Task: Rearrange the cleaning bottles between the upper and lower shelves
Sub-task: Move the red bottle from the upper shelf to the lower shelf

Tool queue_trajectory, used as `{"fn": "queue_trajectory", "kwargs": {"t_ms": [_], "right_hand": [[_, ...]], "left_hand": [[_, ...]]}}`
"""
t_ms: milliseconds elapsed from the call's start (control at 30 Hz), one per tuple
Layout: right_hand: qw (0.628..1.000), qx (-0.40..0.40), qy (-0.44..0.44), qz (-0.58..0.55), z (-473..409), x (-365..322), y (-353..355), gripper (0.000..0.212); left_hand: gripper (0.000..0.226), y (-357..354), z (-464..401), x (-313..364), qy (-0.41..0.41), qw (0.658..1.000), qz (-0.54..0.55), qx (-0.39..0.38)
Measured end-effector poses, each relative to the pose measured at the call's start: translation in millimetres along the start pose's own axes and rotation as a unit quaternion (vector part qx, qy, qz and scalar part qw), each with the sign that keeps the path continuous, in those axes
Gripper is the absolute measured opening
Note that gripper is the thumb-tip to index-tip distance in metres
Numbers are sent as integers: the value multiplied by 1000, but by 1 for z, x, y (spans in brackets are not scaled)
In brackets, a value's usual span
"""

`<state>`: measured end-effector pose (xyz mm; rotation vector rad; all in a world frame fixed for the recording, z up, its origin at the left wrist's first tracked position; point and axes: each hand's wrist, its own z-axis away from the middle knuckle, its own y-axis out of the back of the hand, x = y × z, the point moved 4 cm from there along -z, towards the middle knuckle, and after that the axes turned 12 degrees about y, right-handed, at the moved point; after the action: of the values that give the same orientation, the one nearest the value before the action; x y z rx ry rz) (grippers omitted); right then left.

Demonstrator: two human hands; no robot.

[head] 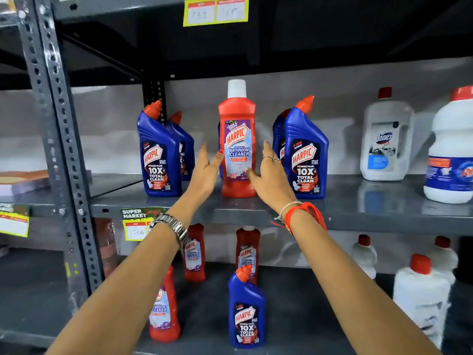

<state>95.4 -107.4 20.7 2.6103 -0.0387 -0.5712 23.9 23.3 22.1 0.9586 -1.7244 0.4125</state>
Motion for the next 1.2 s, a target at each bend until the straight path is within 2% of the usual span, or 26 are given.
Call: {"fn": "queue_trajectory", "kwargs": {"t_ms": [100, 200, 300, 533, 733, 900, 1033, 1200], "right_hand": [[992, -41, -87, -84, -13, 11, -18, 51], [985, -31, -133, -108, -19, 23, -25, 38], [983, -3, -135, -125, -19, 27, -27, 40], [972, 26, -113, -205, -1, 20, -12, 46], [971, 44, -35, -233, 40, -6, 28, 41], [974, 80, -2, -214, 86, -9, 63, 49], [968, 72, -38, -237, 141, 13, 64, 50], [971, 44, -102, -213, 226, 61, 40, 47]], "left_hand": [[43, -7, -15, -6, 109, 988, 101, -43], [33, -13, -19, -9, 144, 976, 131, -93], [32, -12, -19, -9, 112, 986, 96, -83], [28, -6, 3, -6, 43, 992, 105, -57], [30, -12, 50, 9, 6, 993, 111, -34], [32, -24, 103, 15, -44, 982, 177, -55], [29, -49, 143, -23, -51, 974, 203, -85], [33, -84, 175, -117, 24, 978, 157, -135]]}}
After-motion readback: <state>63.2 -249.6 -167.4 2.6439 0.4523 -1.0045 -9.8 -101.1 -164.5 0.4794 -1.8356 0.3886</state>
